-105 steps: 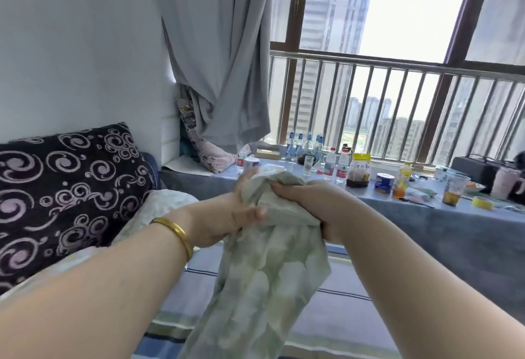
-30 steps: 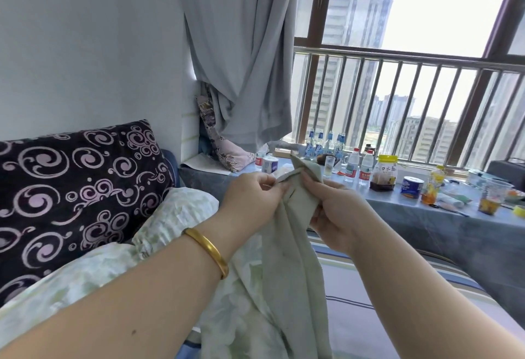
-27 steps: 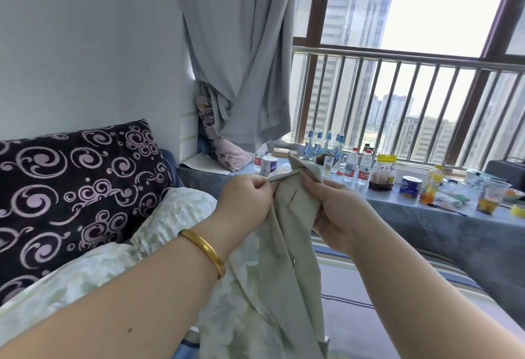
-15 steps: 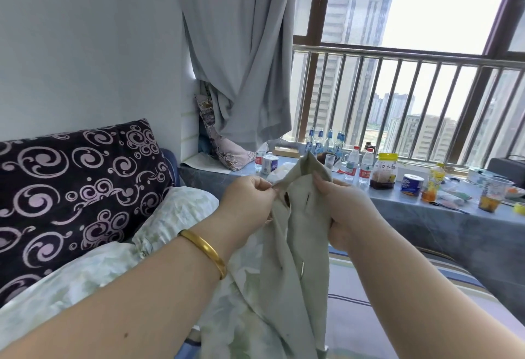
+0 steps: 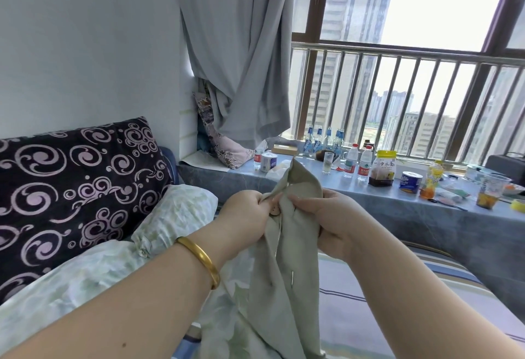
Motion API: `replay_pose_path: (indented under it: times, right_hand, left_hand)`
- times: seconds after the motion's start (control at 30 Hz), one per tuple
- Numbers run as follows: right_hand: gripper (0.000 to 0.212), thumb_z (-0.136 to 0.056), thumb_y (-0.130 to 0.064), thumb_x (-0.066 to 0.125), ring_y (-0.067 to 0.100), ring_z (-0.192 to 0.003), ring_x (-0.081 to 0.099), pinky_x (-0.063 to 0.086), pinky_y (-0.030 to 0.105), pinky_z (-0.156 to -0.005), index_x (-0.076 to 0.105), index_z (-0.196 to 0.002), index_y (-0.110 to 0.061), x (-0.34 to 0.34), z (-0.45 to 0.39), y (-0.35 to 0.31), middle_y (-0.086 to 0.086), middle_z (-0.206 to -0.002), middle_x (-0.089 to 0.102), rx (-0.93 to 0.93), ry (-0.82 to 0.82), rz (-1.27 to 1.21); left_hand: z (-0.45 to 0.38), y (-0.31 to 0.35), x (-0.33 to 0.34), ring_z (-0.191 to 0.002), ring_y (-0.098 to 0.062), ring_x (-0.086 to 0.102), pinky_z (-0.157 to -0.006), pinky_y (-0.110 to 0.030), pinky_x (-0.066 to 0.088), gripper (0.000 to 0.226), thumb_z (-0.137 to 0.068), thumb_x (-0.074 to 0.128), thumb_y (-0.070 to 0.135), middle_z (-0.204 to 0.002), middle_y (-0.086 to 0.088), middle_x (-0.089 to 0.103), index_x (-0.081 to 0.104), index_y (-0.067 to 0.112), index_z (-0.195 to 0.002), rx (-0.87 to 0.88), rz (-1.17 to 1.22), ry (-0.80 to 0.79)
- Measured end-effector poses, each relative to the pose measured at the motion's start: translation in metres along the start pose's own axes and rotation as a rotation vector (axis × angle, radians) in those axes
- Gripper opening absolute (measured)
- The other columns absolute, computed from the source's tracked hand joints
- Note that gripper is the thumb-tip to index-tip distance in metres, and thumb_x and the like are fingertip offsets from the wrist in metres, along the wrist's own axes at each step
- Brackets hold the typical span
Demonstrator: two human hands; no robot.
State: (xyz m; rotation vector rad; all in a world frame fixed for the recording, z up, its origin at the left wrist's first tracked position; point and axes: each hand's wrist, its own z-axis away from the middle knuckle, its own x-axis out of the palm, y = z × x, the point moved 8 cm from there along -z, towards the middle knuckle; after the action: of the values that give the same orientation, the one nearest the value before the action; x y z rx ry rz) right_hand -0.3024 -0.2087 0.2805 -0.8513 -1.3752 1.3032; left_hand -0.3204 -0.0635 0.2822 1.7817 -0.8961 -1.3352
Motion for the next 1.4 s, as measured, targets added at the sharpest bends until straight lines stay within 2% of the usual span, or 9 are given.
replay_pose_path:
  times: [0.17,0.27,0.37,0.43,0.6,0.97,1.17,1.3,1.4]
  right_hand:
    - [0.011,-0.086,-0.017,0.076,0.020,-0.064,0.072,0.063,0.041,-0.068,0.069,-0.094,-0.016,-0.006,-0.004,-0.009,0.001,-0.073,0.077,-0.130,0.077,0.317]
    - [0.020,-0.078,-0.025,0.084,0.017,-0.065,0.072,0.063,0.039,-0.067,0.064,-0.075,-0.027,-0.015,-0.004,-0.024,-0.008,-0.062,0.072,-0.221,0.205,0.509]
    - [0.025,-0.073,-0.026,0.086,0.017,-0.069,0.071,0.062,0.040,-0.073,0.062,-0.066,-0.030,-0.019,-0.001,-0.033,-0.010,-0.066,0.070,-0.279,0.297,0.667]
    - [0.018,-0.072,-0.024,0.084,0.018,-0.070,0.072,0.062,0.041,-0.073,0.068,-0.064,-0.027,-0.015,0.001,-0.032,-0.007,-0.067,0.073,-0.311,0.302,0.691]
    - [0.011,-0.084,-0.017,0.070,0.022,-0.068,0.066,0.055,0.038,-0.067,0.075,-0.077,-0.009,0.005,0.002,-0.020,0.019,-0.084,0.075,-0.241,0.143,0.437]
    - [0.012,-0.097,-0.017,0.060,0.018,-0.062,0.070,0.056,0.028,-0.054,0.071,-0.096,-0.011,0.014,0.007,-0.013,0.007,-0.080,0.076,-0.075,-0.040,0.084]
    - [0.049,-0.091,-0.021,0.036,0.024,-0.054,0.067,0.057,0.029,-0.061,0.073,-0.060,-0.007,0.026,0.014,-0.008,0.012,-0.068,0.071,0.080,-0.225,-0.218]
    - [0.026,-0.092,0.006,0.041,0.031,-0.070,0.067,0.063,0.037,-0.063,0.066,-0.086,0.003,0.026,0.014,-0.002,0.021,-0.088,0.068,0.020,-0.193,-0.227]
    - [0.017,-0.093,0.005,0.053,0.023,-0.068,0.072,0.063,0.031,-0.066,0.070,-0.092,0.003,0.028,0.015,0.002,0.018,-0.084,0.073,-0.044,-0.215,-0.152]
  left_hand:
    - [0.010,0.018,-0.007,-0.082,-0.026,0.059,-0.075,-0.040,0.046,0.048,-0.102,0.039,0.050,-0.080,-0.004,0.065,0.057,0.012,-0.077,0.201,-0.365,0.116]
    - [0.020,0.029,-0.011,-0.070,-0.024,0.050,-0.062,-0.037,0.032,0.047,-0.101,0.039,0.050,-0.062,0.006,0.051,0.041,0.022,-0.063,0.283,-0.371,0.154]
    - [0.020,0.033,-0.014,-0.083,-0.028,0.061,-0.076,-0.042,0.046,0.049,-0.100,0.039,0.052,-0.078,-0.002,0.067,0.061,0.015,-0.077,0.294,-0.288,0.161]
    - [0.021,0.037,-0.012,-0.082,-0.031,0.060,-0.078,-0.044,0.048,0.049,-0.100,0.039,0.052,-0.073,-0.003,0.063,0.053,0.015,-0.071,0.309,-0.290,0.155]
    - [0.020,0.037,-0.009,-0.074,-0.031,0.053,-0.063,-0.038,0.038,0.045,-0.101,0.047,0.040,-0.061,0.003,0.044,0.033,0.022,-0.062,0.335,-0.354,0.159]
    - [0.017,0.034,-0.018,-0.069,-0.025,0.042,-0.062,-0.034,0.029,0.048,-0.101,0.051,0.033,-0.060,0.008,0.038,0.029,0.026,-0.059,0.369,-0.384,0.221]
    - [0.018,0.034,-0.025,-0.065,-0.026,0.039,-0.059,-0.033,0.020,0.049,-0.100,0.051,0.034,-0.055,0.008,0.036,0.028,0.023,-0.058,0.371,-0.375,0.260]
    - [0.020,0.037,-0.027,-0.061,-0.023,0.039,-0.056,-0.032,0.019,0.050,-0.099,0.052,0.038,-0.053,0.007,0.038,0.030,0.023,-0.057,0.393,-0.338,0.265]
    - [0.021,0.038,-0.024,-0.061,-0.023,0.038,-0.057,-0.031,0.018,0.051,-0.100,0.052,0.034,-0.054,0.008,0.036,0.028,0.024,-0.057,0.402,-0.339,0.263]
